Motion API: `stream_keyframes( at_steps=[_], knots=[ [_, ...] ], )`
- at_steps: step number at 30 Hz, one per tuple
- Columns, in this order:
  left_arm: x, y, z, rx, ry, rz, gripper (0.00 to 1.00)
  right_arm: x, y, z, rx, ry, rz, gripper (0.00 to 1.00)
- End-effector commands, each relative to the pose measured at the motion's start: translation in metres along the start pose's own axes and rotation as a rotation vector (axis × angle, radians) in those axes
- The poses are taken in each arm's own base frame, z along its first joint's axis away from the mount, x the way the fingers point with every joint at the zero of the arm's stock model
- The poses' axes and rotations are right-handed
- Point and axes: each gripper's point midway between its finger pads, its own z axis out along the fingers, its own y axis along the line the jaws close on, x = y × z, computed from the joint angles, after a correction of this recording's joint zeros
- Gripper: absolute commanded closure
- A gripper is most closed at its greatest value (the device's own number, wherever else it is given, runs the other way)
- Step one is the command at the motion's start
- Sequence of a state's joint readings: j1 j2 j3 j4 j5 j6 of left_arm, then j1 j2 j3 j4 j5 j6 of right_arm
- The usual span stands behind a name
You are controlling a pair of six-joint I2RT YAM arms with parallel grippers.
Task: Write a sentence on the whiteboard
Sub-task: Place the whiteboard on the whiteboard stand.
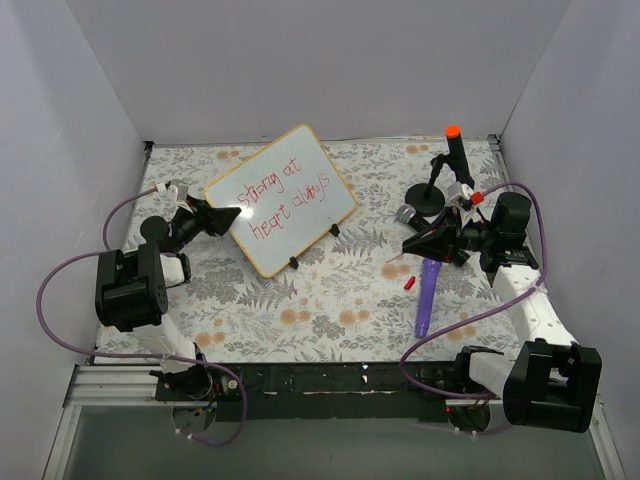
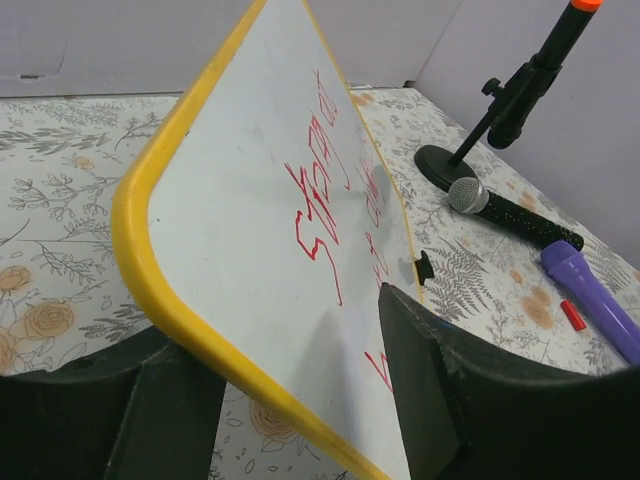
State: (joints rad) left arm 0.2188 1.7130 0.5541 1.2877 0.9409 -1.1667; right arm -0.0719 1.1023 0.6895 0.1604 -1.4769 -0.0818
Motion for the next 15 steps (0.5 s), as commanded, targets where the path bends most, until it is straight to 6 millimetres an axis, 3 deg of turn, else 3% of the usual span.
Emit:
stream_keyframes(
  at_steps=[1, 6, 9, 12, 13, 15],
  knots=[
    [-0.029, -0.013, 0.000, 0.011, -0.066, 0.126, 0.40, -0.004, 0.008, -0.001, -0.042, -0.006, -0.045, 0.99],
    [-0.037, -0.005, -0.004, -0.057, -0.086, 0.130, 0.29, -0.004, 0.008, -0.001, -0.043, -0.005, -0.045, 0.99],
    [-0.042, 0.000, -0.006, -0.098, -0.097, 0.124, 0.14, -0.005, 0.009, -0.001, -0.043, -0.005, -0.045, 0.99],
    [-0.043, 0.004, -0.009, -0.128, -0.098, 0.110, 0.12, -0.005, 0.009, -0.001, -0.045, -0.005, -0.049, 0.99],
    [-0.043, 0.007, -0.010, -0.147, -0.100, 0.103, 0.06, -0.005, 0.009, -0.001, -0.045, -0.005, -0.049, 0.99],
    [-0.046, 0.008, -0.011, -0.154, -0.103, 0.105, 0.05, -0.005, 0.010, -0.001, -0.045, -0.005, -0.051, 0.99]
  ],
)
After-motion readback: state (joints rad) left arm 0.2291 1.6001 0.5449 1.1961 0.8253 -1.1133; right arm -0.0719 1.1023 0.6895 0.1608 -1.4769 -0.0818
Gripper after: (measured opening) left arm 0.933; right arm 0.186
